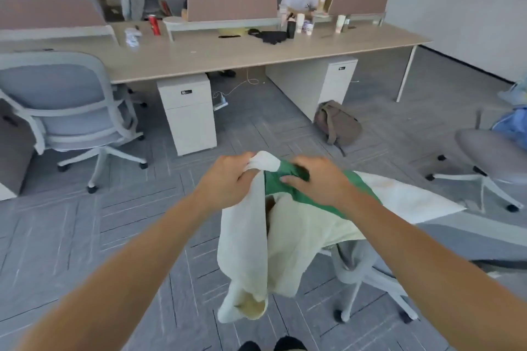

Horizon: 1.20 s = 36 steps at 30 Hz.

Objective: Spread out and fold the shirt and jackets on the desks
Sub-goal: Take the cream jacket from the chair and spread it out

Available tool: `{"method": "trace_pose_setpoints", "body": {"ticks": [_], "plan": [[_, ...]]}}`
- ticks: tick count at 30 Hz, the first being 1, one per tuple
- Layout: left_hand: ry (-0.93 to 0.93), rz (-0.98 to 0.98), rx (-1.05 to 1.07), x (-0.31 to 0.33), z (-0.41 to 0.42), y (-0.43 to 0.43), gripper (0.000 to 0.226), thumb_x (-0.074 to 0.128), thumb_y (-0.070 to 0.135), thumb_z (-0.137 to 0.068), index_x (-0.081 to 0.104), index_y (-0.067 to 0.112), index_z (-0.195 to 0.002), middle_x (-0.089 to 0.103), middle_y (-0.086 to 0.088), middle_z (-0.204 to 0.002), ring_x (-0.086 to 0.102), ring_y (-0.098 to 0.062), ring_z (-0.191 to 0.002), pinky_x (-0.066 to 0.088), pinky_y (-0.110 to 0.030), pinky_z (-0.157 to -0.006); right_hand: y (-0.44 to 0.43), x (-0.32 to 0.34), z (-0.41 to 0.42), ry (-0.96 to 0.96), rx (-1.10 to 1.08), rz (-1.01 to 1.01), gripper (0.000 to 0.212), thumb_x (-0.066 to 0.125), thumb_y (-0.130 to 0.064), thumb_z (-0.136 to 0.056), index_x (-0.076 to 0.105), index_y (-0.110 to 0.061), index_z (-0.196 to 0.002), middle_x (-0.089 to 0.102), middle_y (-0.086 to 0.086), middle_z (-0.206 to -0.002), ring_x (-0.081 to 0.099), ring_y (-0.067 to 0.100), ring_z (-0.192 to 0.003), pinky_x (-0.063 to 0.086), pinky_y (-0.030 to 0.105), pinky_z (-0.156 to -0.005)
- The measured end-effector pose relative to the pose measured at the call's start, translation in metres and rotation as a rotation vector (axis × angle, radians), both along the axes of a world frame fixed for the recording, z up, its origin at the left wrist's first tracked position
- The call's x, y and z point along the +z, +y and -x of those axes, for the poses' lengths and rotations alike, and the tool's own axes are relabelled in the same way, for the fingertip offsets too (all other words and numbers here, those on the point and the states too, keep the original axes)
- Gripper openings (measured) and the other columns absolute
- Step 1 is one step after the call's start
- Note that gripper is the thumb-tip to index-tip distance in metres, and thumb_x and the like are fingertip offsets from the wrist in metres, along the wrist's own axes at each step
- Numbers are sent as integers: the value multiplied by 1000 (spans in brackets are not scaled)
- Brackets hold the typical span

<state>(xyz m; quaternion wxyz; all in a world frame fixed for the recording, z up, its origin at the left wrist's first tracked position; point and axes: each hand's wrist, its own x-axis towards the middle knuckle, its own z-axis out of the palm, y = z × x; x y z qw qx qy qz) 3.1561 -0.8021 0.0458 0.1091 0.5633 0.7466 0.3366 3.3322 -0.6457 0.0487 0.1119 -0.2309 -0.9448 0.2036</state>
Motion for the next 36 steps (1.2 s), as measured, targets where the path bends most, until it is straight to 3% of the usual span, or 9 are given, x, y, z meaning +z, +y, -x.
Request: {"method": "trace_pose_setpoints", "body": {"ticks": [2, 5, 11, 15, 19, 24, 27, 33, 36], "plan": [[-124, -109, 109, 5, 18, -20, 29, 46, 32, -99, 66, 11, -103, 63, 0, -75, 53, -12, -64, 44, -32, -60, -9, -15, 16, -34, 10, 107, 19, 69, -32, -93, 58, -39, -78, 54, -10, -70, 49, 14, -66, 36, 27, -59], [-204, -169, 188, 3, 40, -47, 20, 55, 28, -98, 63, 10, -92, 54, 2, -66, 43, -8, -55, 38, -28, -55, -18, -41, 36, -73, -52, 116, 39, 58, -28, -100, 41, -33, -66, 43, -9, -57, 42, 10, -53, 29, 30, -58], [188, 127, 279, -13, 96, -97, 51, 44, 72, -89, 34, 32, -58, 45, 11, -61, 50, -24, -67, 50, -38, -63, 9, -27, 61, 151, -246, -6, 20, 60, -23, -99, 72, -7, -102, 71, 10, -88, 63, 30, -80, 36, 29, -67], [335, 231, 389, -15, 118, -112, 43, 41, 63, -94, 50, 28, -71, 60, -1, -72, 61, -33, -82, 50, -40, -70, 11, 2, 66, 222, -199, -108, 32, 76, -38, -86, 70, -8, -78, 67, 7, -71, 57, 25, -64, 38, 34, -61], [136, -24, 401, -11, 140, -116, 44, 56, 37, -99, 37, 28, -60, 45, 5, -53, 53, -32, -60, 37, -33, -58, 5, 6, 57, -18, -59, -33, 48, 78, -60, -70, 51, -23, -58, 49, -3, -53, 46, 14, -53, 35, 32, -53], [12, -190, 487, 8, 154, -104, 30, 58, 18, -99, 55, 5, -72, 47, -3, -59, 45, -24, -59, 34, -26, -53, 13, -26, 55, -347, 3, -184, 37, 61, -46, -95, 40, -30, -70, 46, -9, -68, 48, 21, -72, 33, 32, -62], [41, -208, 507, 18, 170, -105, 23, 57, 18, -99, 59, 1, -83, 48, -2, -62, 46, -25, -63, 31, -33, -55, 22, -39, 62, -244, -105, -86, 46, 53, -32, -102, 34, -22, -62, 38, -4, -58, 45, 25, -65, 24, 36, -58], [68, -74, 531, 8, 205, -119, 17, 67, 27, -93, 62, 13, -84, 56, -1, -70, 55, -29, -73, 35, -33, -62, 23, -3, 96, 310, -143, -28, 38, 48, -19, -104, 41, -14, -68, 35, -3, -57, 39, 21, -56, 27, 38, -59], [-49, 41, 485, -2, 216, -115, 35, 84, 42, -74, 55, 25, -66, 55, 2, -65, 51, -18, -64, 37, -33, -57, 34, 8, 98, -57, -18, -301, 32, 40, -48, -103, 51, -20, -90, 53, 0, -69, 56, 28, -67, 48, 37, -63]]}}
